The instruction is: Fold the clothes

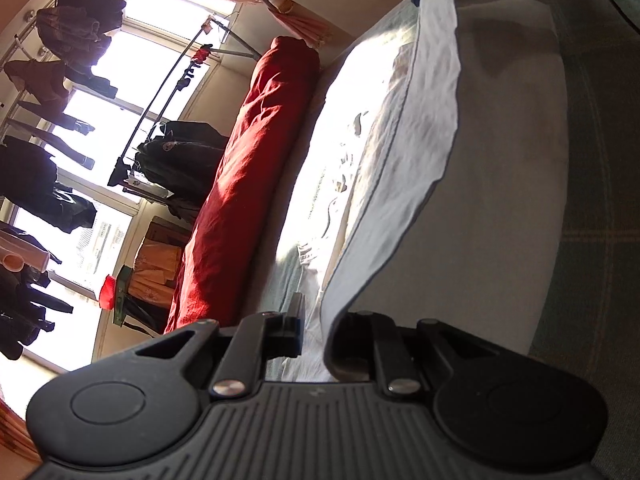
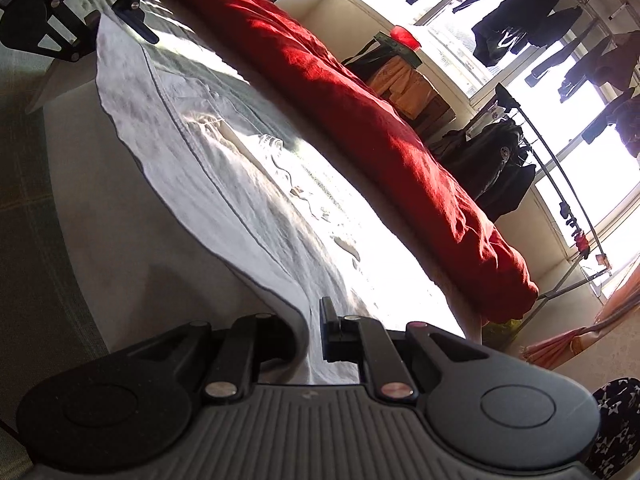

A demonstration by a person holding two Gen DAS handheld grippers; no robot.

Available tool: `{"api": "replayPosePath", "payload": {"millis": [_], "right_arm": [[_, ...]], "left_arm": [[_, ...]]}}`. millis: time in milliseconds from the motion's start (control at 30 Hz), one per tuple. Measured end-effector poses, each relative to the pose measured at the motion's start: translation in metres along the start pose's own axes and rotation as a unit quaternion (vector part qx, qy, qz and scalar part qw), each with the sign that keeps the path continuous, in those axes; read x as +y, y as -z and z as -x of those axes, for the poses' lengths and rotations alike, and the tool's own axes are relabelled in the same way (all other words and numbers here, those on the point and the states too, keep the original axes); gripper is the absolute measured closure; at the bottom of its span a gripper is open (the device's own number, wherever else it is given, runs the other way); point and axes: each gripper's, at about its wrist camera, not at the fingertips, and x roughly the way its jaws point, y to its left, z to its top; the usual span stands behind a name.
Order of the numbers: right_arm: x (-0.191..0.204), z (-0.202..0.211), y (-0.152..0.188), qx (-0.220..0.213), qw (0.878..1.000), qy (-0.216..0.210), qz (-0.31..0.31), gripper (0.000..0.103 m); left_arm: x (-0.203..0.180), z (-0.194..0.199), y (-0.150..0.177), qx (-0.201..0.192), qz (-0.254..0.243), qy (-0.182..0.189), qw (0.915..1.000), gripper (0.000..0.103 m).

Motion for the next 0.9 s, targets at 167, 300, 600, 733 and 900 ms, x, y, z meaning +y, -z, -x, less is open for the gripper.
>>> {"api": "replayPosePath", "payload": {"millis": [167, 300, 600, 733, 900], "right_arm": [[-0.020, -0.031, -0.009, -0.004, 1.000, 0.008, -0.009, 0.091], [-0.033, -0.053, -0.014, -0.005, 1.000, 0.012, -0.015, 0.091], [-0.050, -0.109, -0.019, 0.003, 0.999, 0.001, -0.032, 0.091], [-0.052, -0.127, -0.020, 0.008, 0.999, -0.003, -0.037, 0.091], [-0.053, -0.150, -0.016, 0.020, 0.999, -0.013, -0.048, 0.088]], "left_arm": [[0.011, -0.031, -0.001, 0.002, 0.006, 0.000, 1.0000, 0.090], [0.019, -0.054, 0.000, 0.004, 0.013, 0.003, 0.9999, 0.090], [0.028, -0.097, 0.008, 0.012, 0.024, 0.013, 0.9996, 0.087], [0.028, -0.112, 0.011, 0.013, 0.027, 0.021, 0.9993, 0.086], [0.026, -0.132, 0.017, 0.020, 0.048, 0.049, 0.9974, 0.084]]}}
